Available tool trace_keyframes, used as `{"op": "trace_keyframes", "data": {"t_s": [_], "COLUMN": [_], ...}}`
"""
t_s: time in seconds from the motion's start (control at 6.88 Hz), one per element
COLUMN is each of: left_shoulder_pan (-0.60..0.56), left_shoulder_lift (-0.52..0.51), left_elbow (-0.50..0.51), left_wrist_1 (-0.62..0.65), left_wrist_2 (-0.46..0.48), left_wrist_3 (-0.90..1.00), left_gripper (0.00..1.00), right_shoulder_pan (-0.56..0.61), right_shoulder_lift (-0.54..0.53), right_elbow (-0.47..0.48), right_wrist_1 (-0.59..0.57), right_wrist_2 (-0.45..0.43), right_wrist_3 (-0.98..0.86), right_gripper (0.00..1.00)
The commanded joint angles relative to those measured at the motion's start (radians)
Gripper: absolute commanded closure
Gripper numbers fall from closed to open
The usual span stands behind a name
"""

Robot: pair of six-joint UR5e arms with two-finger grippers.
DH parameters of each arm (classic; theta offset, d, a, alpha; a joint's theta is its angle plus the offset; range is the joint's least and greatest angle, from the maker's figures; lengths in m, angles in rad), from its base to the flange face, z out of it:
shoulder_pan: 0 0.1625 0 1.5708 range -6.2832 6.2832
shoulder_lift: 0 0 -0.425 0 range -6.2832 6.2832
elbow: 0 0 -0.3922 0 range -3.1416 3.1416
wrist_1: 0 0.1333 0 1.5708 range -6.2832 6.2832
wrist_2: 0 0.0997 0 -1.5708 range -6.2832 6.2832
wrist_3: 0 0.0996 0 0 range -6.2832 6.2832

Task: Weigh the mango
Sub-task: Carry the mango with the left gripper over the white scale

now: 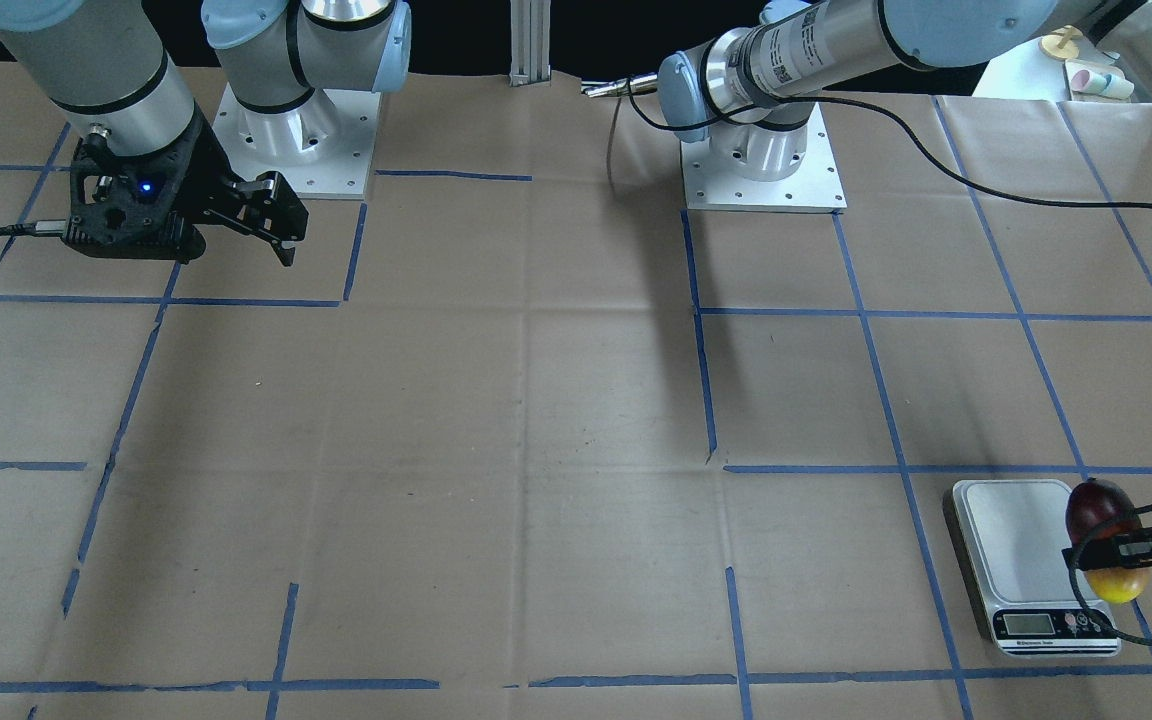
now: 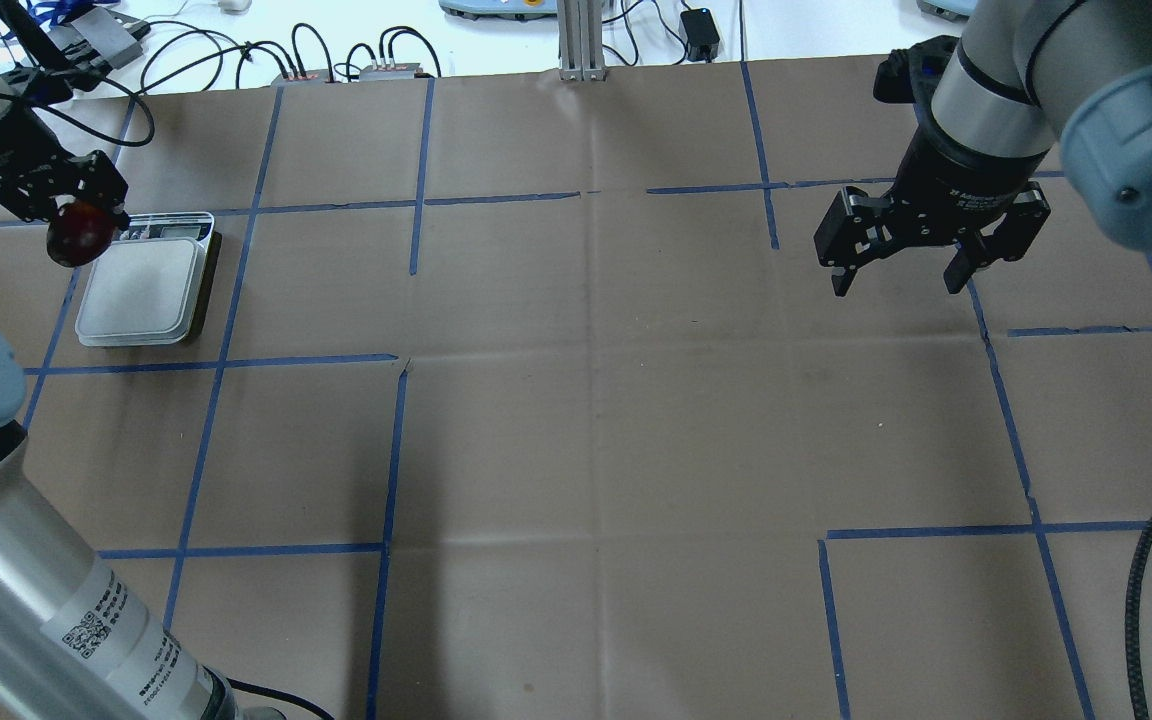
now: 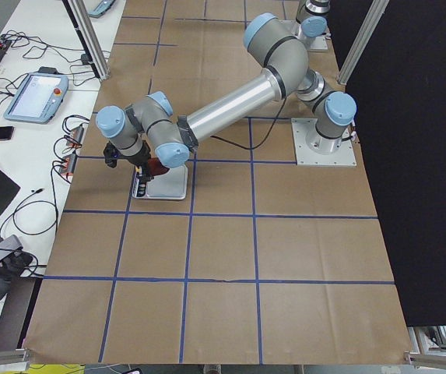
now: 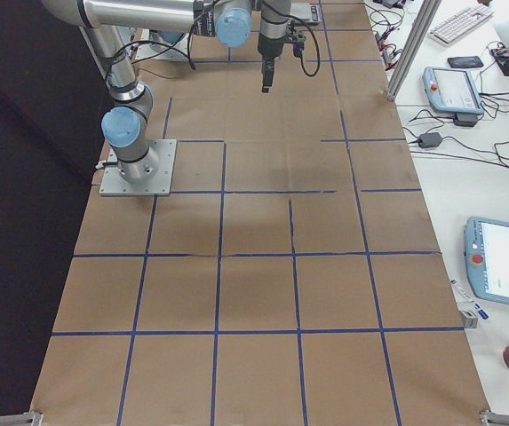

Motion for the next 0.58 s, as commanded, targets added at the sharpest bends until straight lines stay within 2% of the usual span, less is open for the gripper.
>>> {"op": "trace_keyframes", "data": {"t_s": [0.0, 0.15, 0.29, 0.44], "left_shoulder_pan": [-0.002, -0.002, -0.004, -0.004], "left_shoulder_lift": [0.02, 0.026, 0.042, 0.051], "left_elbow": [-0.178, -0.211, -0.225, -0.219], "left_wrist_1": [0.186, 0.263, 0.268, 0.276], "left_wrist_2": [0.001, 0.001, -0.003, -0.004], "left_wrist_3": [-0.001, -0.001, -0.018, -0.03], "left_gripper": [0.7, 0.57, 0.13, 0.01], "right_shoulder_pan": [0.0, 0.0, 0.0, 0.0], "right_shoulder_lift": [0.0, 0.0, -0.002, 0.0], "right_elbow": [0.0, 0.0, 0.0, 0.0], "right_wrist_1": [0.0, 0.0, 0.0, 0.0], "right_wrist_2": [0.0, 0.0, 0.0, 0.0], "right_wrist_3": [0.0, 0.0, 0.0, 0.0], "right_gripper": [0.0, 0.0, 0.0, 0.0]}}
